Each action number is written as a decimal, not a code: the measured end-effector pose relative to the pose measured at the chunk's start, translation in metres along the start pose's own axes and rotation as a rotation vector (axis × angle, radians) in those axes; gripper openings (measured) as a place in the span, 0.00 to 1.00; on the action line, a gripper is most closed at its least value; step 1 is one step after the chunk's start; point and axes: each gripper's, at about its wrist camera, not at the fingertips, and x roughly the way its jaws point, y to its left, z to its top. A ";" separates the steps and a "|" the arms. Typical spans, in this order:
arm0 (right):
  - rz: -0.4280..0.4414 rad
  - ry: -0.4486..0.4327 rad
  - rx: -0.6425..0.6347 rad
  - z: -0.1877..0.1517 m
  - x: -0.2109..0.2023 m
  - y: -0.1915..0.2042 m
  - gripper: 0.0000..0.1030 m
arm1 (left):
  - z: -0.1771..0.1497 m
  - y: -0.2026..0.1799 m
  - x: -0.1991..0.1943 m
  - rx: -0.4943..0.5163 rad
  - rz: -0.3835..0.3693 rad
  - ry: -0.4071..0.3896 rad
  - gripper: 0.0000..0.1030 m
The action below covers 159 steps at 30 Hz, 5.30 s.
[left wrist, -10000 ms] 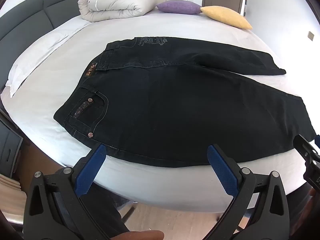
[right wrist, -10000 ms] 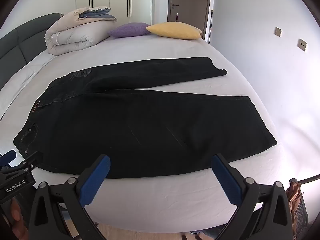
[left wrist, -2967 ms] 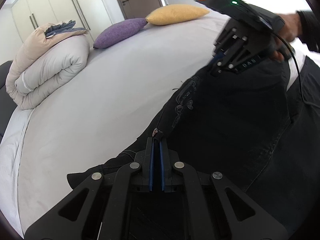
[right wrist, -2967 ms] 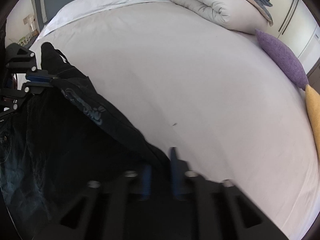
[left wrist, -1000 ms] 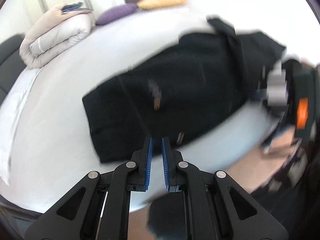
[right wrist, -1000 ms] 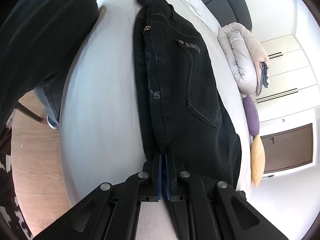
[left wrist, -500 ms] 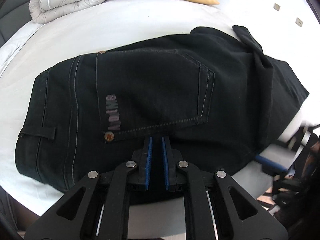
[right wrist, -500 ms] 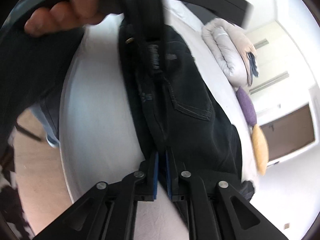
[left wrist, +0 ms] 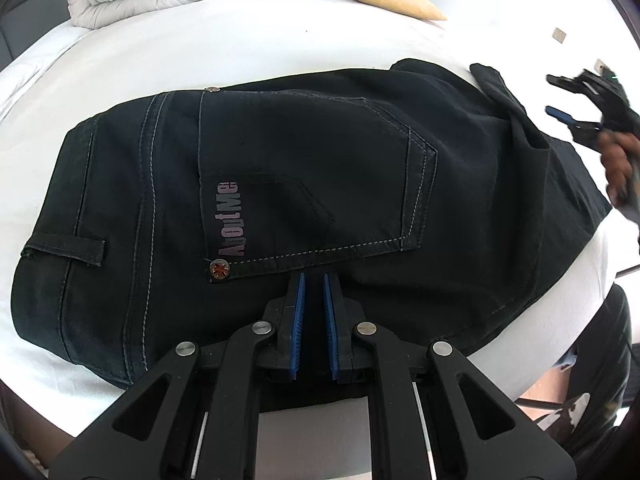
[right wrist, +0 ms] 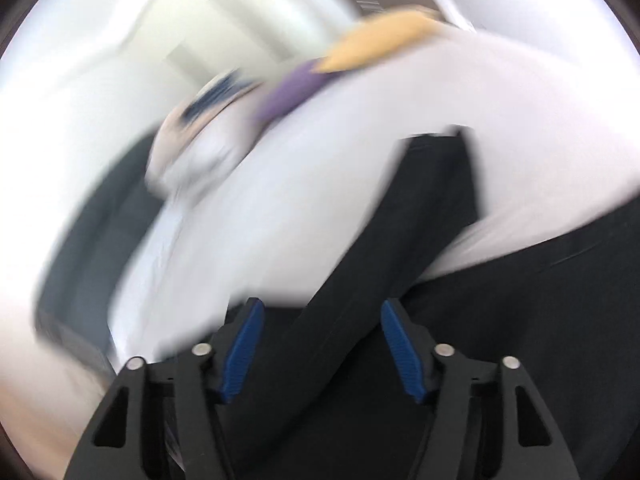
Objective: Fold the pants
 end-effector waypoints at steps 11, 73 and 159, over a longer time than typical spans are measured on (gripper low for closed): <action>-0.052 0.071 0.215 0.060 0.078 -0.055 0.53 | 0.005 0.005 0.011 -0.029 -0.025 0.007 0.09; -0.164 -0.345 0.504 -0.084 -0.185 -0.190 0.02 | -0.014 0.006 -0.022 -0.064 -0.014 -0.028 0.09; 0.208 0.334 0.283 -0.200 0.007 -0.020 0.00 | -0.036 0.016 -0.066 -0.203 -0.036 -0.086 0.10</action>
